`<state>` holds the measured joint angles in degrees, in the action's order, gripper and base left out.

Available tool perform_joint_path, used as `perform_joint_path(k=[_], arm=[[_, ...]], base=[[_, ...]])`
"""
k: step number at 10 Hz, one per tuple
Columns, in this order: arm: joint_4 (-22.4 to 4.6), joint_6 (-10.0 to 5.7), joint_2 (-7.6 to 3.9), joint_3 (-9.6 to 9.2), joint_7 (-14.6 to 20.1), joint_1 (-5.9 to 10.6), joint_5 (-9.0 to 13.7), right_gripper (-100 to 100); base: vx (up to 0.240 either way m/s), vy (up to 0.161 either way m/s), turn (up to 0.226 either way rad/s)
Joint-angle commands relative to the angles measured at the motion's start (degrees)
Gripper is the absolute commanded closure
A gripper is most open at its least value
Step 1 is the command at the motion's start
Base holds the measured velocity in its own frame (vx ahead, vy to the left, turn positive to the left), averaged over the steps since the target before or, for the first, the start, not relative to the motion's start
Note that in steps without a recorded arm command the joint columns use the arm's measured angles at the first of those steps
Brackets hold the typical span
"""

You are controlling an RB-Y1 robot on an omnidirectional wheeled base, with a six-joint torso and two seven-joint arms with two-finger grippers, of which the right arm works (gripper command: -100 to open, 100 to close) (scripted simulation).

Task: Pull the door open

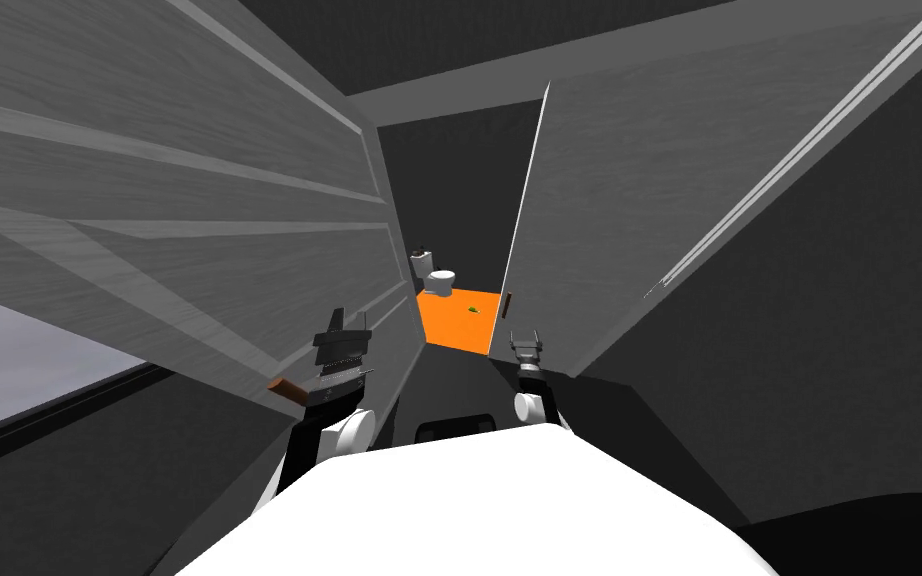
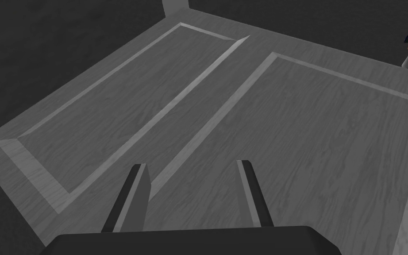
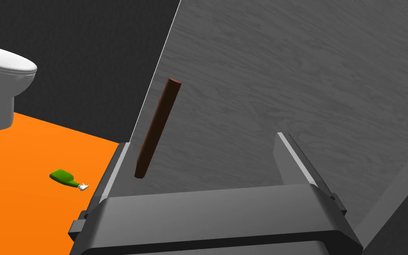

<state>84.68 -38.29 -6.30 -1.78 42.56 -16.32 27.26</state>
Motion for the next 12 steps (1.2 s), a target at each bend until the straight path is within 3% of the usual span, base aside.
perform_joint_path(k=[1,6,7,11,12], arm=[[-2.63,-0.97,-0.31,-0.02,2.07,0.68,1.5,-100],[-9.56,-3.38,-0.59,-0.19,7.35,2.48,5.76,-100],[-9.56,-3.38,-0.59,-0.19,7.35,2.48,5.76,-100],[-14.62,-5.15,-0.77,-0.31,11.2,3.79,8.86,-100],[-17.0,-5.98,-0.85,-0.36,13.02,4.41,10.33,-100]], base=[[0.077,-0.053,0.123],[0.086,-0.052,0.124],[0.067,-0.039,0.033],[0.055,-0.047,0.1],[0.097,-0.093,0.169]])
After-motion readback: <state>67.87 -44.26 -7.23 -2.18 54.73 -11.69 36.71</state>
